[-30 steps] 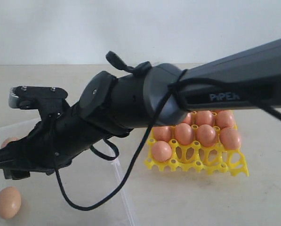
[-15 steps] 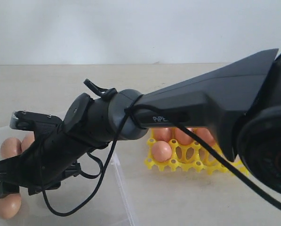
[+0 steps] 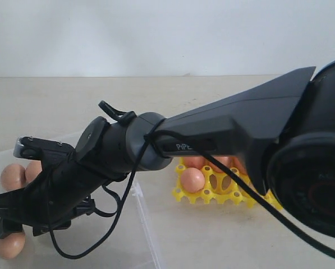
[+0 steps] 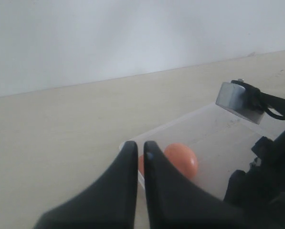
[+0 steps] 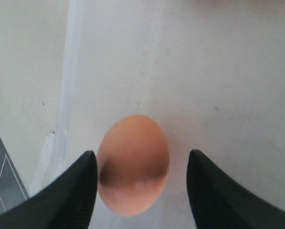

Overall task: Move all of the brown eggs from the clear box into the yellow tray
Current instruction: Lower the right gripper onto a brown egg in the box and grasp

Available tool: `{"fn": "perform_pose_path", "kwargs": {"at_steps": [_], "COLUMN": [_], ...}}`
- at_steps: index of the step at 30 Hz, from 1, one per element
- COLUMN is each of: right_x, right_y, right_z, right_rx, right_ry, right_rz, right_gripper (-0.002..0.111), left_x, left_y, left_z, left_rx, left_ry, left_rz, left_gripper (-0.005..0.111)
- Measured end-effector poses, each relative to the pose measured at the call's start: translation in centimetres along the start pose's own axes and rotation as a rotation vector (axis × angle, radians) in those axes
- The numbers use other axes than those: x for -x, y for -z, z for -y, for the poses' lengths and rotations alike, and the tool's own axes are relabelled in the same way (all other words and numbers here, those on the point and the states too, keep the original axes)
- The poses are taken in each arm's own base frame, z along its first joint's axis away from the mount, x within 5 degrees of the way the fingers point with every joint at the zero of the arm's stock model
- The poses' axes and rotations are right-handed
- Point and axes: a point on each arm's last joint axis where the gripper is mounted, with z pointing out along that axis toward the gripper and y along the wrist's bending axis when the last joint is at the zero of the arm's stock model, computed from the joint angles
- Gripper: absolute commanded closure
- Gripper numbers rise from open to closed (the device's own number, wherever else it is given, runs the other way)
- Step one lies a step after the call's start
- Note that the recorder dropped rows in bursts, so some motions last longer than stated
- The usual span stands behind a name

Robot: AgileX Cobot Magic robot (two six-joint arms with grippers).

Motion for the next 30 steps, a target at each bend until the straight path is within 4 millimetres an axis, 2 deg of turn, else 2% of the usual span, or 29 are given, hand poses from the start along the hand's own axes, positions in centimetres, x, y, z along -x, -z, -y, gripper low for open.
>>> {"fn": "perform_pose_path", "kwargs": {"at_steps": [14, 23, 30], "right_x": [0.06, -0.71, -0.19], "right_y": [-0.83, -0.81, -0.84], "right_z": [0.36, 0.04, 0.28], "right_rx": [0.012, 0.049, 0.023], "right_ry": [-0.022, 0.008, 0.021], "right_rz": [-0.004, -0.087, -0.031], "right_gripper": [0.058, 0.058, 0.058], "left_x": [0.0, 0.0, 0.0], "left_y": [0.0, 0.0, 0.0], "left_z": [0.0, 0.0, 0.0], "left_rx": [0.0, 0.0, 0.0], "left_ry": [0.0, 0.0, 0.0], "left_rz": [0.0, 0.0, 0.0], "left_gripper": [0.103, 0.103, 0.103]}}
